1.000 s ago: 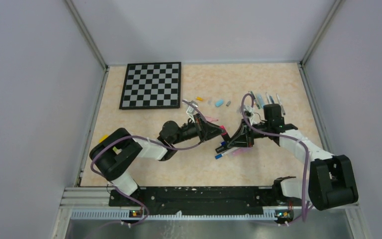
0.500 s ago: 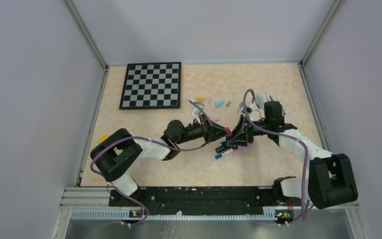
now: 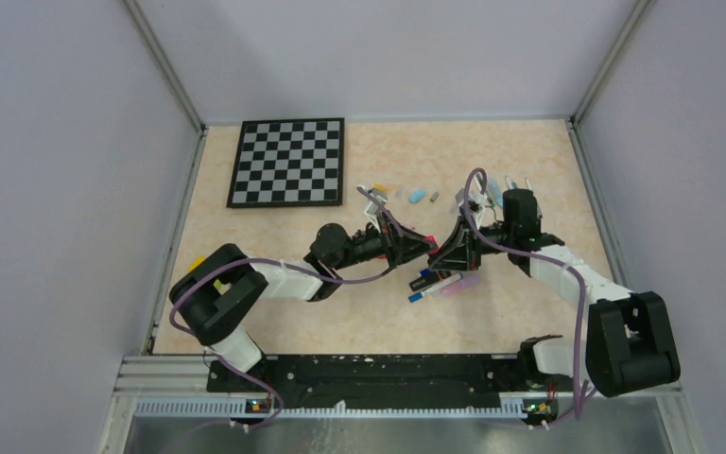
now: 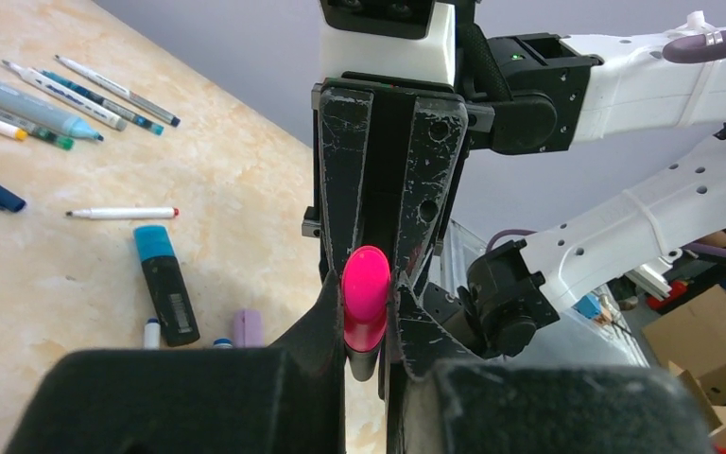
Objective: Open the pen caps
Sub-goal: Open the pen cap from the pen.
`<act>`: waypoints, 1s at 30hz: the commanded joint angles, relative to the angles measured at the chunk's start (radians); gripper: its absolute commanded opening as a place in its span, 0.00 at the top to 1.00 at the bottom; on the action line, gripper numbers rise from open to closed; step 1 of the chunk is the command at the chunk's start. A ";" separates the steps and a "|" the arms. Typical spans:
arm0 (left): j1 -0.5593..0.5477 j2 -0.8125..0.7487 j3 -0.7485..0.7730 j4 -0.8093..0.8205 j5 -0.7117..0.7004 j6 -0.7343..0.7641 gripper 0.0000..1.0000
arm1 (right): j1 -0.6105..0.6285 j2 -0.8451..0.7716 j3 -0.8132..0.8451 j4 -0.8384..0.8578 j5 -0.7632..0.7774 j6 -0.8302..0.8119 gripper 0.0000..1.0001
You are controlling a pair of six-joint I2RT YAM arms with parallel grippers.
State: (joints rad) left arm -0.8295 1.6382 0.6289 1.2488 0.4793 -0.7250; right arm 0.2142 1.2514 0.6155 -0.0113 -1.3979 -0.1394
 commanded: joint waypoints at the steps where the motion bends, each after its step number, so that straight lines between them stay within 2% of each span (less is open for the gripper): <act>1: 0.086 -0.129 0.081 0.084 -0.101 0.086 1.00 | 0.028 0.011 0.007 -0.020 -0.047 -0.043 1.00; 4: 0.127 -0.195 0.079 0.095 -0.232 0.126 1.00 | 0.054 0.025 0.005 -0.008 -0.041 -0.031 1.00; 7: 0.154 -0.237 0.085 0.127 -0.306 0.144 1.00 | 0.064 0.048 0.011 -0.013 -0.038 -0.026 1.00; 12: 0.177 -0.301 0.052 0.161 -0.356 0.139 1.00 | 0.064 0.057 0.041 -0.086 -0.019 -0.079 1.00; 19: 0.187 -0.370 -0.033 0.226 -0.503 0.128 1.00 | 0.065 0.070 0.036 -0.087 -0.011 -0.089 1.00; 25: 0.217 -0.382 -0.002 0.224 -0.513 0.125 1.00 | 0.089 0.092 0.057 -0.181 0.018 -0.177 1.00; 30: 0.288 -0.383 0.025 0.205 -0.485 0.087 1.00 | 0.109 0.113 0.075 -0.232 0.035 -0.218 1.00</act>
State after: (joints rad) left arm -0.6071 1.3178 0.6003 1.2335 0.1436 -0.6266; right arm 0.3073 1.3464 0.6891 -0.1070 -1.3243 -0.2794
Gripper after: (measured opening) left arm 0.159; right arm 0.130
